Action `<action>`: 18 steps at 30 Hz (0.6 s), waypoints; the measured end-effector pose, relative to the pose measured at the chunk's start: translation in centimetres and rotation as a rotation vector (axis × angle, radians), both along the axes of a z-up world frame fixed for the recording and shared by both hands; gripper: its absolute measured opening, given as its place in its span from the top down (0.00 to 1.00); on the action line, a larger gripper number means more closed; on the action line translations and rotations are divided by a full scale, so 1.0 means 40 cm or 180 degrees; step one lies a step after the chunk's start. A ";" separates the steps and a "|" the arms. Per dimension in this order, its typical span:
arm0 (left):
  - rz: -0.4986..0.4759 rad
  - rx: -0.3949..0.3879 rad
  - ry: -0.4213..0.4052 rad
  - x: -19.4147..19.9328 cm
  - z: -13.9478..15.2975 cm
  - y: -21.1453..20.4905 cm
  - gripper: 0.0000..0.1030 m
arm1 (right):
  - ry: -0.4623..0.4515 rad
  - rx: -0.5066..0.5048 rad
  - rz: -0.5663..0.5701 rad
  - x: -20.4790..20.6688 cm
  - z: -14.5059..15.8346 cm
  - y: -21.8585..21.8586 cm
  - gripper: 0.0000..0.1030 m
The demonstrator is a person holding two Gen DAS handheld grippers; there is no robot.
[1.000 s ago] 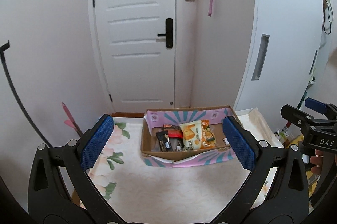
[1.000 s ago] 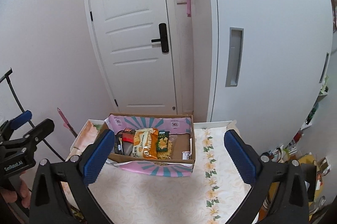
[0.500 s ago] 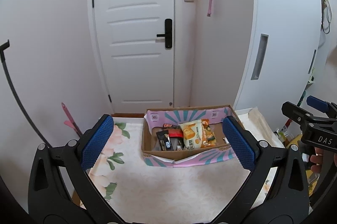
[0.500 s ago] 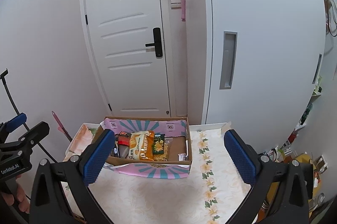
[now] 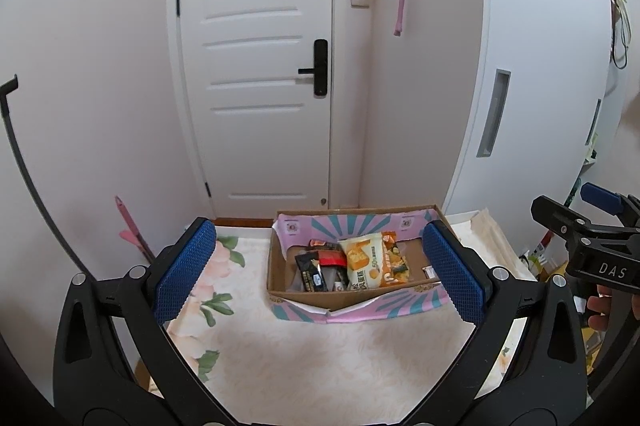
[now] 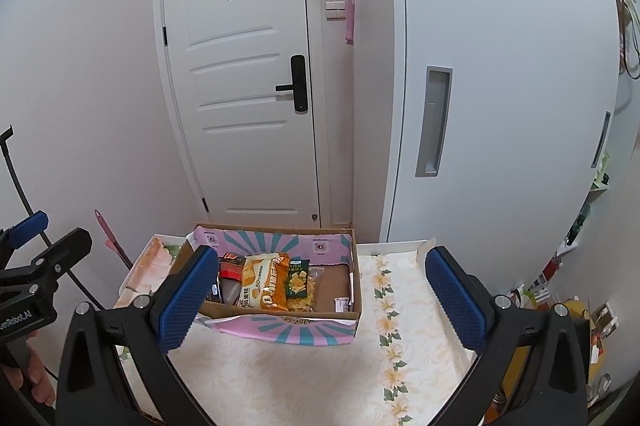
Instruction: Organize snacks
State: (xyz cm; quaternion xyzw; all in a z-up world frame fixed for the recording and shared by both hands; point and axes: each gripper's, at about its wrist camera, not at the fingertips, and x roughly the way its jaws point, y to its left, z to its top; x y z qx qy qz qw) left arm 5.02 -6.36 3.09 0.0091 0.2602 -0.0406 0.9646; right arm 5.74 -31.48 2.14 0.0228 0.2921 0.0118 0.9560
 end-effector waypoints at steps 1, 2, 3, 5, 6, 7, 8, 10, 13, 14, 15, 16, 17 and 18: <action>-0.0002 0.0001 0.0002 0.000 0.001 -0.001 0.00 | 0.0001 0.0000 0.0002 0.001 0.000 0.000 0.00; -0.0001 0.0001 0.0001 0.000 0.001 -0.001 0.00 | -0.0001 0.0000 0.0002 0.000 0.001 0.000 0.00; -0.0001 0.0002 -0.0005 0.000 0.001 0.000 0.00 | -0.0003 -0.0002 0.0002 0.000 0.001 0.000 0.00; 0.0002 0.0008 -0.0009 0.002 0.001 -0.003 0.00 | -0.0007 -0.0009 -0.0003 0.002 0.002 0.000 0.00; 0.0003 0.0008 -0.0008 0.004 0.001 -0.004 0.00 | -0.0008 -0.0009 -0.0007 0.003 0.003 0.000 0.00; 0.0003 0.0010 -0.0010 0.004 0.000 -0.005 0.00 | -0.0009 -0.0011 -0.0010 0.003 0.004 0.000 0.00; 0.0006 0.0013 -0.0010 0.004 0.000 -0.005 0.00 | -0.0010 -0.0009 -0.0011 0.004 0.005 0.000 0.00; 0.0004 0.0013 -0.0006 0.004 0.001 -0.004 0.00 | -0.0017 -0.0001 -0.0010 0.004 0.005 0.000 0.00; 0.0002 0.0008 -0.0009 0.004 0.001 -0.003 0.00 | -0.0018 -0.0003 -0.0012 0.002 0.004 0.002 0.00; 0.0001 0.0005 -0.0008 0.004 0.000 -0.002 0.00 | -0.0019 -0.0003 -0.0008 0.002 0.004 0.002 0.00; -0.0004 0.0005 -0.0005 0.004 0.000 -0.001 0.00 | -0.0018 -0.0003 -0.0005 0.004 0.004 0.003 0.00; -0.0007 0.0004 -0.0005 0.004 0.000 0.000 0.00 | -0.0017 -0.0001 -0.0002 0.005 0.004 0.002 0.00; -0.0007 0.0003 -0.0004 0.004 0.000 -0.001 0.00 | -0.0019 0.0000 0.0001 0.005 0.005 0.002 0.00; -0.0009 0.0008 -0.0006 0.004 0.000 0.001 0.00 | -0.0019 0.0000 0.0005 0.006 0.005 0.001 0.00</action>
